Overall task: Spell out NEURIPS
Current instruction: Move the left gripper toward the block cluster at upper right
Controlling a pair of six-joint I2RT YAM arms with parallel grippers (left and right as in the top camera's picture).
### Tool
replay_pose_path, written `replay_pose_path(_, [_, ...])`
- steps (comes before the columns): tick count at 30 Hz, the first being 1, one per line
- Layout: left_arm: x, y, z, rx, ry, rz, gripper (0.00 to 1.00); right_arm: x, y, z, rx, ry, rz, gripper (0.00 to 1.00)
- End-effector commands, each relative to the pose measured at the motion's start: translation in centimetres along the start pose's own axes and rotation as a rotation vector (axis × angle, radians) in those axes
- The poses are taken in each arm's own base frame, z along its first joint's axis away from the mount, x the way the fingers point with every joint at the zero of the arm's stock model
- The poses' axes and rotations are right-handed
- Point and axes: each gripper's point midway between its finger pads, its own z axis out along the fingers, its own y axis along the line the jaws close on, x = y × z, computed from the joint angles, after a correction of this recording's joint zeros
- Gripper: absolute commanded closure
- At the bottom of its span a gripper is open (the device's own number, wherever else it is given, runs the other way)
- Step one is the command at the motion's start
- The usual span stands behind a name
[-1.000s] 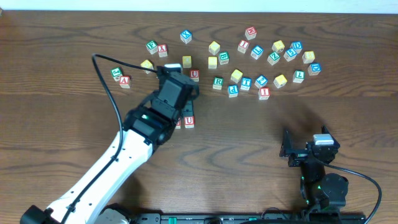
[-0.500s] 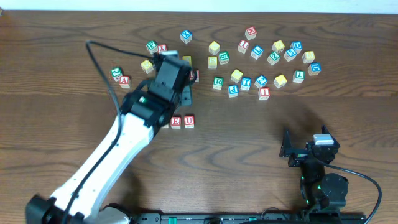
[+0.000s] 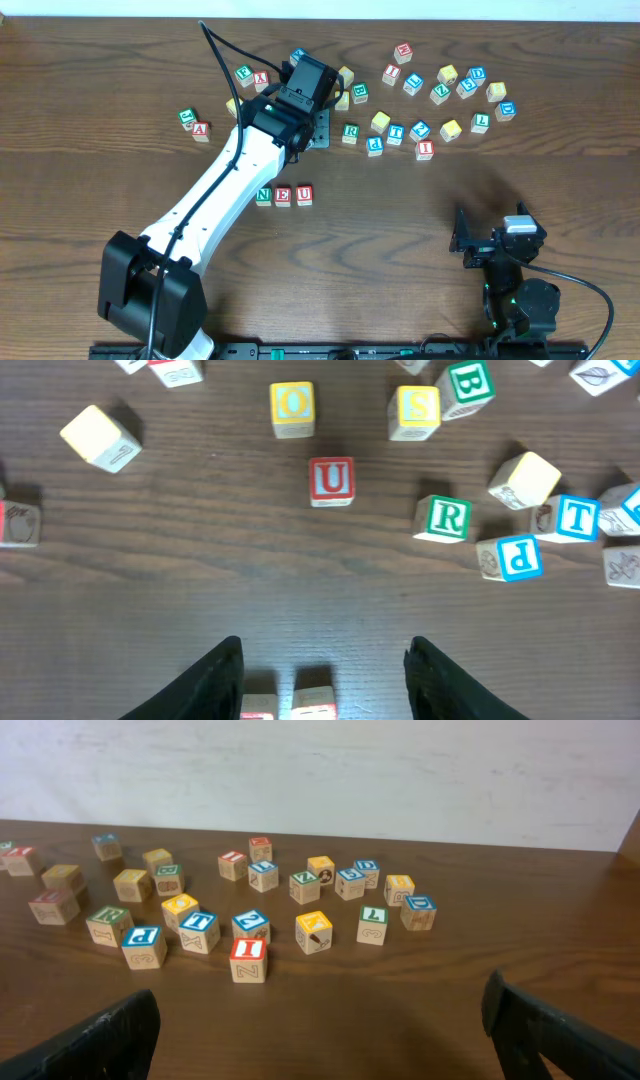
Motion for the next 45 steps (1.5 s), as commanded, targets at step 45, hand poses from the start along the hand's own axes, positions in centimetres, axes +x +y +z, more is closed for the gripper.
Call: replay_pose_path(45, [-1.4,-5.0,5.7,0.069,0.134,0.177,0.37,0.1,-0.1,0.0,0.004,0.002,0.018,0.01])
